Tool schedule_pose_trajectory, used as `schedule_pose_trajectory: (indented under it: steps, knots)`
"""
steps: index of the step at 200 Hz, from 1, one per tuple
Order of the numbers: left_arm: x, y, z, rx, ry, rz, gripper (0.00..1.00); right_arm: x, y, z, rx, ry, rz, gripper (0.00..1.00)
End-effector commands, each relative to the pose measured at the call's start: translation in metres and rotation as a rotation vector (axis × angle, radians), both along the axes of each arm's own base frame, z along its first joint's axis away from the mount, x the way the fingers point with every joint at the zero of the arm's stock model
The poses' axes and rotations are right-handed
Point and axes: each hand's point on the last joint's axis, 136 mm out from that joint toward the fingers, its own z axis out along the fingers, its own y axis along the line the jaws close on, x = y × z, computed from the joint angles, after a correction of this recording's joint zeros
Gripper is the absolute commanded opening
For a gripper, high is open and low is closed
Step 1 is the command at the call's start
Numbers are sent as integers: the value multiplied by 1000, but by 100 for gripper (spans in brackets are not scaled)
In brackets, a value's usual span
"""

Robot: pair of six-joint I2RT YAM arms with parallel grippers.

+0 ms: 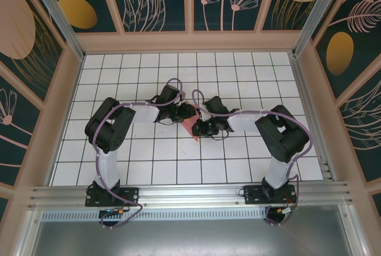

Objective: Fold a paper plane with a square sheet of paper (fold left side to right side)
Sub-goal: Fourth fold the wing at the center of the table.

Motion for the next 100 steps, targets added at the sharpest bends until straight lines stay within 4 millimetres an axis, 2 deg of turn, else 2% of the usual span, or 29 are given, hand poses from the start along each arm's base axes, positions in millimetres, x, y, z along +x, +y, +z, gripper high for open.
schedule_pose_trajectory:
  steps: [1,50,100]
  knots:
    - [-16,18,-42,113,81,20,34,-36,-18,-26,-101,111,46,15]
    - [-16,19,-44,117,82,23,34,-45,-19,-21,-91,111,59,14]
    - [-17,19,-43,120,84,22,34,-54,-24,-28,-112,136,62,14]
